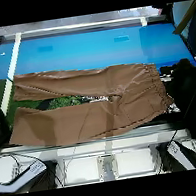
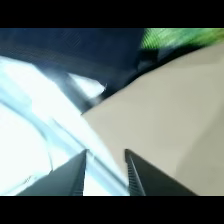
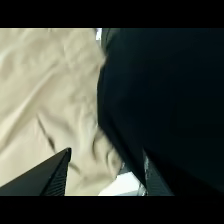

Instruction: Fold the clothes and pants, and hang the long-sleeved shirts on hangers.

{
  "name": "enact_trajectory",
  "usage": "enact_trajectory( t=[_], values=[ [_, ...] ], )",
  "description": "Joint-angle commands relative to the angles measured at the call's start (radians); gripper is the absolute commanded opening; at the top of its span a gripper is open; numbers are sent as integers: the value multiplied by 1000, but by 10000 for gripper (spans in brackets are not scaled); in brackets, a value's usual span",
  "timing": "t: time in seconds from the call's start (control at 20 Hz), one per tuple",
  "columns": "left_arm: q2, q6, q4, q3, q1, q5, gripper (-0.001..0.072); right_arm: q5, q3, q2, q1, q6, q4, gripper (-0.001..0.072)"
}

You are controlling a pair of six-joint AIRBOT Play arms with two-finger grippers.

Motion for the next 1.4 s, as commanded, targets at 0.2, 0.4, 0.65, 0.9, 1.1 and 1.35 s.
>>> enact_trajectory(
  t=[0.2,0.4,0.65,0.9,1.1,1.35],
  values=[
    [306,116,35,-233,351,195,418,69,-61,58,-27,-61,92,488],
    [306,35,-62,-234,371,251,419,28,-51,58,-27,-61,50,488],
    [245,140,-364,-247,372,161,417,-3,-29,69,-30,-60,-44,391],
    [66,240,-448,-291,372,113,417,20,-61,81,-77,-109,-19,494],
    [-27,288,-461,-290,389,146,450,46,-61,81,-94,-109,5,598],
    [-89,409,-538,-291,421,224,394,58,-61,82,-94,-109,51,597]
  ],
)
